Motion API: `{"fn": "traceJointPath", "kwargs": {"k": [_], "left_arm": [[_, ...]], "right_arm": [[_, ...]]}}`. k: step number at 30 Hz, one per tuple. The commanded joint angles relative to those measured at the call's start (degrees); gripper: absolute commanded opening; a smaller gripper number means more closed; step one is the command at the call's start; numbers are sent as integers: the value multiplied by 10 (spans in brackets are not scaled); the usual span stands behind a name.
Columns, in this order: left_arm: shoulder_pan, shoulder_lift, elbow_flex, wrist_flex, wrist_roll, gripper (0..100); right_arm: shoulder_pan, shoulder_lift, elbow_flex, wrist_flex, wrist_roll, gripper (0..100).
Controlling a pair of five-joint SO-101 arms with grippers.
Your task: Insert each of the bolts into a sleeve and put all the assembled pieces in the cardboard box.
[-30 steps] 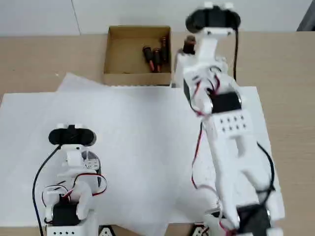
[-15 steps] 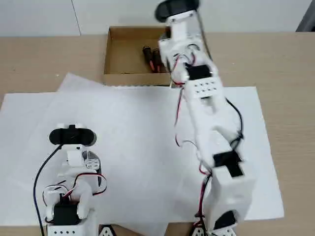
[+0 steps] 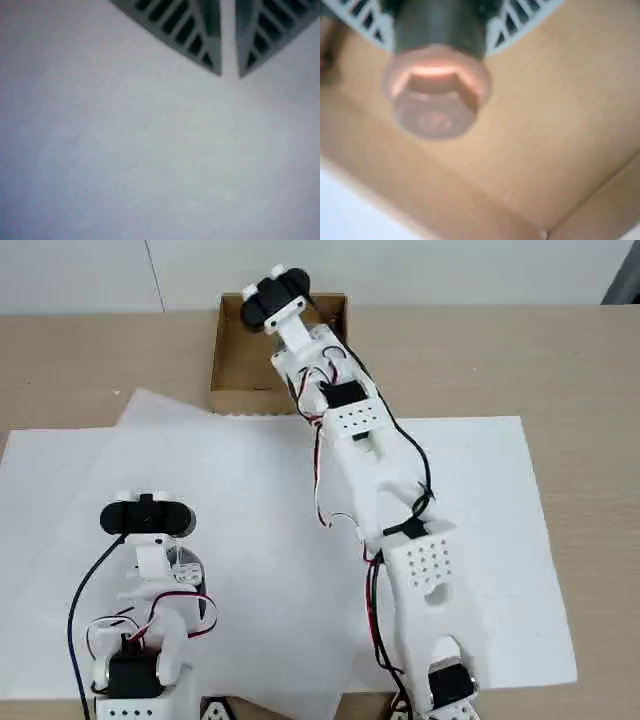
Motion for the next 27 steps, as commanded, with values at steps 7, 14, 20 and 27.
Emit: {"fn": "traceJointPath", "kwargs": {"k": [7, 14, 20, 27], "left_arm": [[2, -5, -3, -1, 2, 6], [2, -5, -3, -1, 2, 6], [2, -5, -3, -1, 2, 6], [2, -5, -3, -1, 2, 6]], "right_arm": [[-7, 19, -88, -14, 16, 154], [-7, 19, -124, 15, 15, 112], [-4, 19, -194, 113, 12, 110], [-2, 22, -380, 306, 12, 4]]}}
